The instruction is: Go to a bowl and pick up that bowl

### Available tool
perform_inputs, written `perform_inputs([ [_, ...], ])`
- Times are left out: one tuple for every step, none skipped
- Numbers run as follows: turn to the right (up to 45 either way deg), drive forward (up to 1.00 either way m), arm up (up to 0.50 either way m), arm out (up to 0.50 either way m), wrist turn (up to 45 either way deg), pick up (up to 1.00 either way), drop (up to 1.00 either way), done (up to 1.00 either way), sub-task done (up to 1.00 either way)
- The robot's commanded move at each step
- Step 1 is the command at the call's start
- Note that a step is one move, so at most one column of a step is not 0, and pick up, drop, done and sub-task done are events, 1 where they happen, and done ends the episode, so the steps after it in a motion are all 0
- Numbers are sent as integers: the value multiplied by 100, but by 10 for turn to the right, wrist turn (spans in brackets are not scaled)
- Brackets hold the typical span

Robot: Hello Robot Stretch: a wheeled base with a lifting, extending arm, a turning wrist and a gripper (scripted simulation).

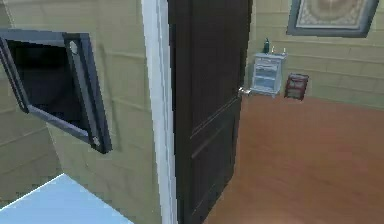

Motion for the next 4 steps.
perform_inputs([
  [0, 45, 0, 0, 0, 0, 0, 0, 0],
  [450, 0, 0, 0, 0, 0, 0, 0, 0],
  [90, 0, 0, 0, 0, 0, 0, 0, 0],
  [0, 55, 0, 0, 0, 0, 0, 0, 0],
])
